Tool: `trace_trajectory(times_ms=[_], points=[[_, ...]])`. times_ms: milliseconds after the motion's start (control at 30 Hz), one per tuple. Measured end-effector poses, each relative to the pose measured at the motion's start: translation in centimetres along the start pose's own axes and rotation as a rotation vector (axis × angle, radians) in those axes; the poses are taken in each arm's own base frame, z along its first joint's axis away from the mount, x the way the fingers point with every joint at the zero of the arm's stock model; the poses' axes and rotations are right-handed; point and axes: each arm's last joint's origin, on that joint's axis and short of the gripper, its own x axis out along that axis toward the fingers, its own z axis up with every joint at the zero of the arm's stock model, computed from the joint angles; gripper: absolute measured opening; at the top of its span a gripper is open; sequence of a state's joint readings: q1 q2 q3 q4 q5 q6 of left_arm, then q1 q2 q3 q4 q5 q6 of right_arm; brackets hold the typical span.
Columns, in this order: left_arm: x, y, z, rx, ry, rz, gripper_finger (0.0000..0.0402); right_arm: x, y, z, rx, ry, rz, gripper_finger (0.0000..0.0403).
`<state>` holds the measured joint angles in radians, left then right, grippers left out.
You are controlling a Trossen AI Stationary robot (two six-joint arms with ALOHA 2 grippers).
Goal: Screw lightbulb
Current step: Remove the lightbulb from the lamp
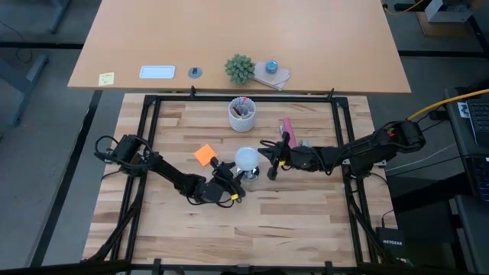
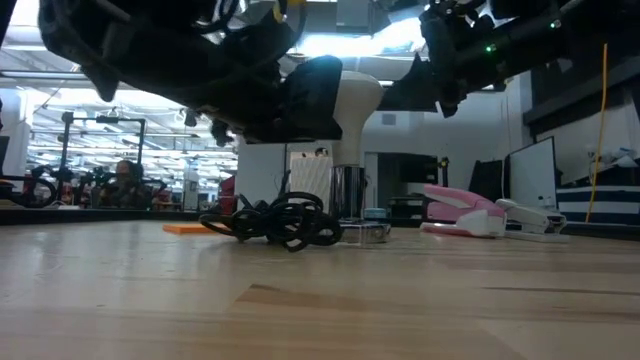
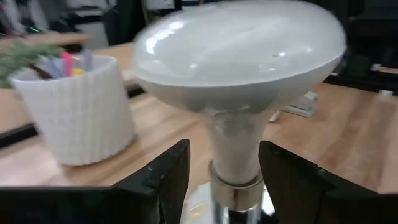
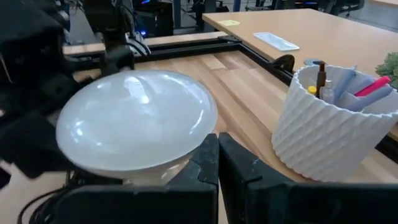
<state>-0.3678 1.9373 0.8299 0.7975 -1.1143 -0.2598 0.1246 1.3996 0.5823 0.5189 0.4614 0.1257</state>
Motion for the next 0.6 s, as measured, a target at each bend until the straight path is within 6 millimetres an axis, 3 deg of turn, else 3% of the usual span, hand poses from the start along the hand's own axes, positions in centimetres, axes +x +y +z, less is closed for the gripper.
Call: trace_trajectory(times_ms=[233, 600], points=[[-1.2, -0.3, 0.0, 0.037, -0.035, 0.096, 0.0182, -1.4, -0.2, 0.6, -0.023, 0.037, 0.019, 0.0003], [-1.4, 0.0, 0.1, 0.01, -0.071, 0.216, 0.0182, -2.9, 1.7, 0.9, -0.035, 0.017, 0.104, 0.0003]])
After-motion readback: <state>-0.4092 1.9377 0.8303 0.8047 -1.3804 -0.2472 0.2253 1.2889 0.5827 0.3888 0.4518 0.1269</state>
